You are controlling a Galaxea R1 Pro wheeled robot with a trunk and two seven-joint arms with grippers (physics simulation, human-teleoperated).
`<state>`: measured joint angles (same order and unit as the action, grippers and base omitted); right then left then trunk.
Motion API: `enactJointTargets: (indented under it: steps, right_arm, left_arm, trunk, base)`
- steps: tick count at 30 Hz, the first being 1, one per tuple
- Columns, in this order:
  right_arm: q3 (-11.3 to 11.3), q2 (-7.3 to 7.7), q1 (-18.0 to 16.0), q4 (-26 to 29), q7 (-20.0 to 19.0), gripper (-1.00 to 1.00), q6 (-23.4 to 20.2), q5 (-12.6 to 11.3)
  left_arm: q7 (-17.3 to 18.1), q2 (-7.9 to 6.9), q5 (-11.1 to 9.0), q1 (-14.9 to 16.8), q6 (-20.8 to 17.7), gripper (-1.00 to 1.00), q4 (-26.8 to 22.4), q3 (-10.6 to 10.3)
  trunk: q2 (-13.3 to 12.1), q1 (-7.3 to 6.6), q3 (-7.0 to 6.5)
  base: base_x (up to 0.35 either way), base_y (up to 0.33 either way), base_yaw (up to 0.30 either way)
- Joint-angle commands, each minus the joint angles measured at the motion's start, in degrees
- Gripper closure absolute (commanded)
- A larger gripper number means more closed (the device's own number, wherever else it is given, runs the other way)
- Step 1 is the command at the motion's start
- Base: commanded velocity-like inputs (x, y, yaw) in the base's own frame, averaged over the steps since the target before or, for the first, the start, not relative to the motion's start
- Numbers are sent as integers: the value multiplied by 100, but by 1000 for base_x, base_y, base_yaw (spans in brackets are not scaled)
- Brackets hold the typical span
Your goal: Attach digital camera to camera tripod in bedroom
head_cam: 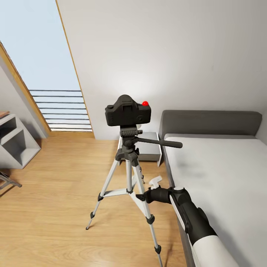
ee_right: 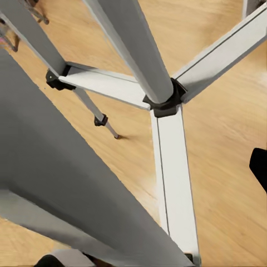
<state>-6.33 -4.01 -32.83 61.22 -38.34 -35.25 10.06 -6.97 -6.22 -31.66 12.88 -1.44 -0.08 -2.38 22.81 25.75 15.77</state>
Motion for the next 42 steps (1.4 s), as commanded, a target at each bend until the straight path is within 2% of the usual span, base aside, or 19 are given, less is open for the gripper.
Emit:
enactJointTargets:
  steps: [1, 3, 10, 21, 33, 36, 42]
  right_arm:
    - [6, 1, -4, 6, -99, -100, -14, 60]
    - [4, 22, -4, 6, -224, -100, -15, 60]
    - [-7, 322, -4, 2, -856, -100, -11, 58]
    - [-12, 616, -4, -53, -1309, -100, -5, 93]
    - [-9, 1144, -4, -83, -2219, -100, 56, 135]
    - [-9, 1295, -4, -89, -2297, -100, 60, 126]
    - [23, 1424, -4, -366, -2282, -100, 59, 106]
  left_arm:
    - [-15, -1, -24, 4, -15, -100, -1, -26]
    - [-15, 0, -24, 4, -15, -100, -1, -26]
    - [-15, -1, -24, 4, -15, -100, -1, -26]
    - [-15, -1, -24, 4, -15, -100, -1, -26]
    - [-15, -2, -24, 4, -15, -100, -1, -26]
    - [-15, -2, -24, 4, -13, -100, -1, -26]
    - [-15, 5, -24, 4, 2, -100, -1, -26]
  trunk:
    - [10, 3, 10]
    - [10, 3, 10]
    - [10, 3, 10]
    - [10, 3, 10]
    - [10, 3, 10]
    - [10, 3, 10]
    - [10, 3, 10]
  base:
    - [0, 0, 0]
    - [0, 0, 0]
    - [0, 0, 0]
    - [0, 0, 0]
    - [0, 0, 0]
    - [0, 0, 0]
    - [0, 0, 0]
